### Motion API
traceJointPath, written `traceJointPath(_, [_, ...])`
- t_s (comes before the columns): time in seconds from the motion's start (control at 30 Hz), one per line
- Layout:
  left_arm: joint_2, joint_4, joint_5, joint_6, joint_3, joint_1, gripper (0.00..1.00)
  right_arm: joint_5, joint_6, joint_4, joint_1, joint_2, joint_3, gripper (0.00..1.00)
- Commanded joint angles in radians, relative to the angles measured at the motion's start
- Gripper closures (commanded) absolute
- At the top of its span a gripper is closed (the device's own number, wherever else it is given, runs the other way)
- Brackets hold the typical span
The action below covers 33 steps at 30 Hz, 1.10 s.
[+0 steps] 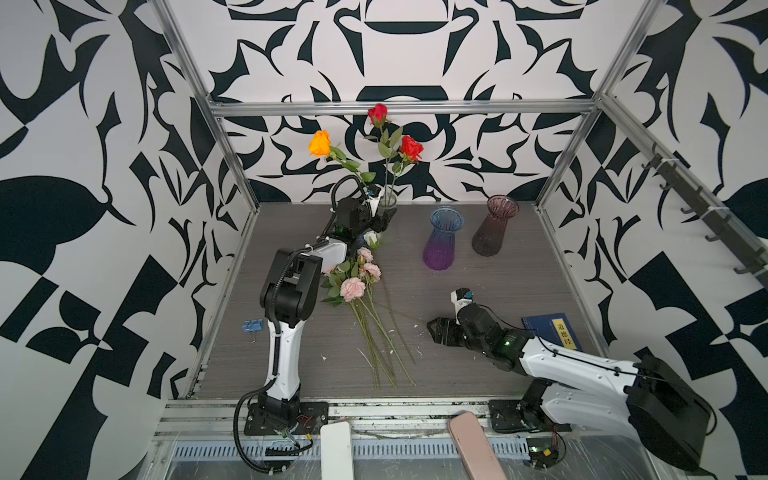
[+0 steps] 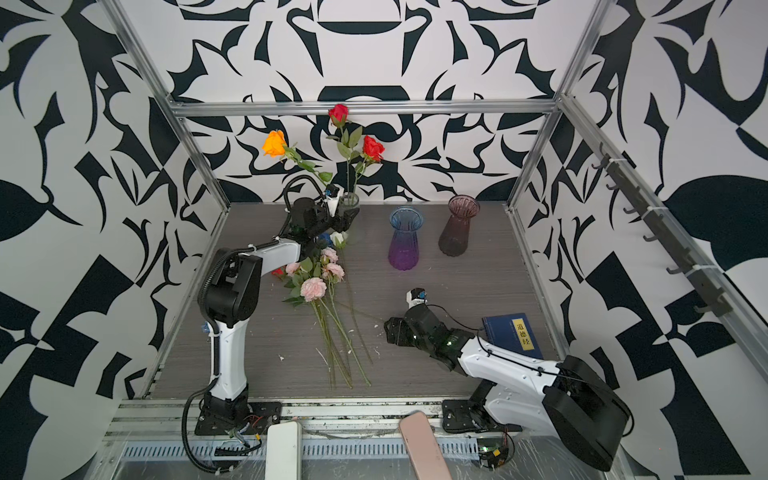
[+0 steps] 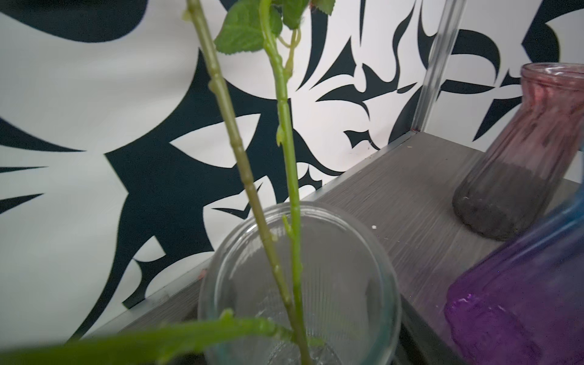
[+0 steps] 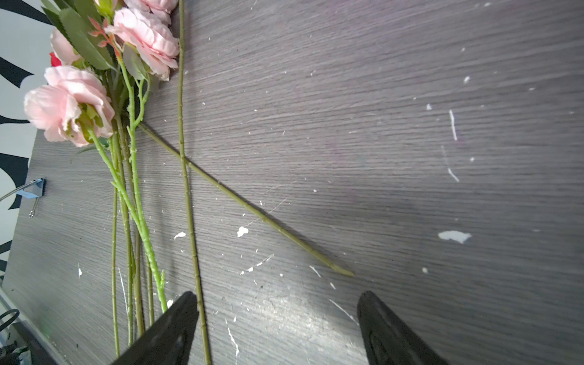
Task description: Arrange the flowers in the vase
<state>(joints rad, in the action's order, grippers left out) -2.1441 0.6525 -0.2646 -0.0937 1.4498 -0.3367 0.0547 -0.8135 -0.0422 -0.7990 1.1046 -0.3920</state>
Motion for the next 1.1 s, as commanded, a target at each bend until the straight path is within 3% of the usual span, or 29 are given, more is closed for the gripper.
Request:
traceJointPath(0.0, [0.026, 0.035, 0.091, -0.039, -0.062, 0.04, 0.48, -0.009, 0.001, -0.044, 0.004, -0.024, -0.016, 0.17])
traceJointPath(0.4, [0.182, 0.065, 0.068, 0.003, -0.258, 0.183, 0.47, -0.014, 0.001, -0.044, 0.004, -0.011, -0.022, 0.17])
traceJointPath(0.77, [0.185, 0.045, -0.072, -0.006, -0.223, 0.222, 0.47, -0.014, 0.0, -0.044, 0.004, -0.012, -0.022, 0.17])
traceJointPath(0.83, [0.157, 0.04, -0.153, 0.007, -0.186, 0.236, 0.46, -0.013, 0.002, -0.043, 0.004, -0.013, -0.023, 0.17])
traceJointPath(0.97, [0.065, 0.038, -0.429, 0.046, -0.066, 0.276, 0.44, -0.013, 0.002, -0.041, 0.003, -0.009, -0.025, 0.17])
traceJointPath(1.07, [-0.005, 0.028, -0.531, 0.073, 0.035, 0.3, 0.47, -0.012, 0.002, -0.041, 0.003, -0.01, -0.025, 0.17])
